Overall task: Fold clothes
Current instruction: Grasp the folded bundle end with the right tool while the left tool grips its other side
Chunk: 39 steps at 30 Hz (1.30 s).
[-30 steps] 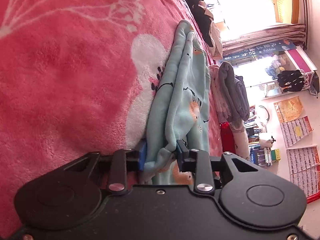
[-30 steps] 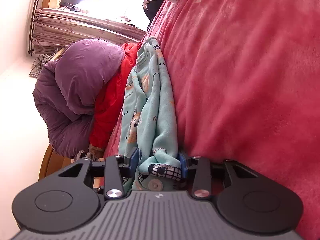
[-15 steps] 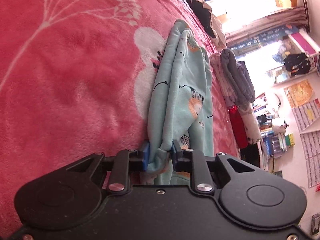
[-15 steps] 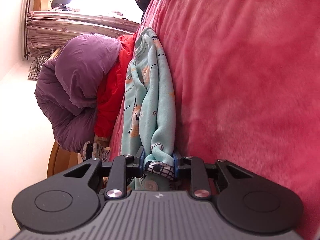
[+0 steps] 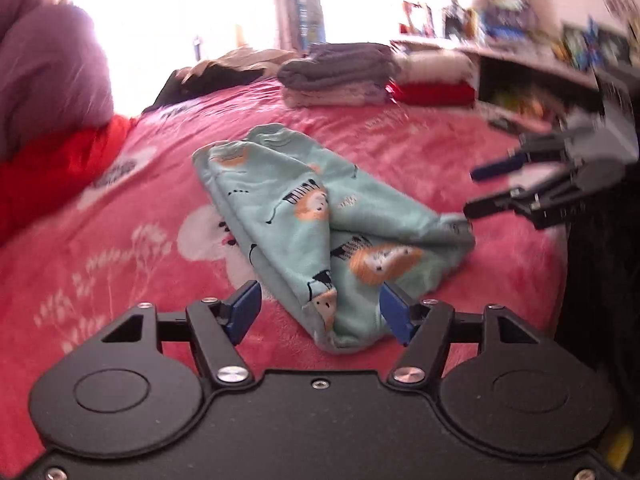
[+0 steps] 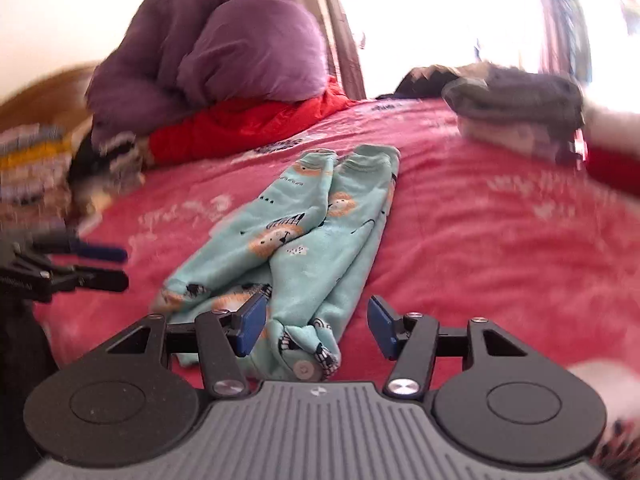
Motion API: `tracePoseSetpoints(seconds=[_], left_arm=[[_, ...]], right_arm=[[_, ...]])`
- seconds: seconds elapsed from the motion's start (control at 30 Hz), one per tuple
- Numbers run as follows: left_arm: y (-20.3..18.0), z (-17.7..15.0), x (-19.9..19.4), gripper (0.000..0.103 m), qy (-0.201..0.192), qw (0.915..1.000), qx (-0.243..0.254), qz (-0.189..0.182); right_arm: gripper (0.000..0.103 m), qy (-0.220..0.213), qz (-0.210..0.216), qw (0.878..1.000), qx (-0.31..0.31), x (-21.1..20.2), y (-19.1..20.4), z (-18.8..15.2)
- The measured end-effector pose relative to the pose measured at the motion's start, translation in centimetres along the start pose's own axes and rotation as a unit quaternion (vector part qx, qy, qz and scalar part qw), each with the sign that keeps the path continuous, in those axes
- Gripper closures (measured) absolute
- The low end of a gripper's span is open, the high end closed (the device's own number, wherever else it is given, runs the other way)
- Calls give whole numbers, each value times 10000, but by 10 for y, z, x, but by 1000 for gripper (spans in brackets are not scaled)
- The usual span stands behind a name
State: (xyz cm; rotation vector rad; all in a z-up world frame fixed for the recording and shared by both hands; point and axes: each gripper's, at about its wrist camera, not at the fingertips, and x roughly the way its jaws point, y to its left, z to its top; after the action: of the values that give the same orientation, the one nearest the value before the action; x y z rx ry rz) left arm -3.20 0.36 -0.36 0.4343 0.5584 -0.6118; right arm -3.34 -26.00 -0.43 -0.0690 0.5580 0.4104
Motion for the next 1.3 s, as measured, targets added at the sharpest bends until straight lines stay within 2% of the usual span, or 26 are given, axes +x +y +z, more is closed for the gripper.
tracePoseSetpoints(seconds=[0.03,0.1,0.2,0.3,0.43,0.63,0.77,0.97,1.0,1.03,1.1,1.17,1.27,1.3], left_arm=[[-10,-5,5,38,112,9988,472,102],[-26,-19,18,38,357,9905,1286,328],[-36,-33,33,38,546,9768,1984,591],[-42,-39,39,37,501,9625,2521,870],[-51,-45,50,37,386,9436,3074,1169],[-56,-40,53,34,108,9278,3373,1594],[-59,-38,56,34,-20,9210,3505,1700],[-61,-39,61,34,-57,9153,3660,1677],[-61,-39,61,34,-63,9148,3676,1675],[-61,-38,62,36,-63,9144,3687,1670],[-61,-37,64,46,-18,9151,3689,1630],[-62,-37,66,62,59,9155,3690,1604],[-62,-37,65,75,193,9180,3622,1605],[-61,-35,63,76,210,9197,3578,1605]], right_arm=[[46,71,-134,9984,-552,0,9,-4],[46,303,-330,9874,-1517,5,25,-13],[46,695,-564,9643,-2493,15,43,-31],[43,838,-761,9410,-3188,24,57,-46],[40,605,-985,9212,-3716,36,65,-56],[40,135,-1310,8986,-4185,42,75,-55],[40,-320,-1405,8913,-4299,34,82,-51],[42,-162,-1361,8860,-4430,42,84,-54],[43,-156,-1347,8856,-4443,43,85,-55],[50,-137,-1312,8859,-4447,45,86,-55],[61,-26,-1191,8898,-4406,48,86,-56],[62,81,-1130,8936,-4343,51,85,-56],[67,198,-1005,9069,-4087,52,82,-51],[69,238,-948,9125,-3972,51,81,-47]])
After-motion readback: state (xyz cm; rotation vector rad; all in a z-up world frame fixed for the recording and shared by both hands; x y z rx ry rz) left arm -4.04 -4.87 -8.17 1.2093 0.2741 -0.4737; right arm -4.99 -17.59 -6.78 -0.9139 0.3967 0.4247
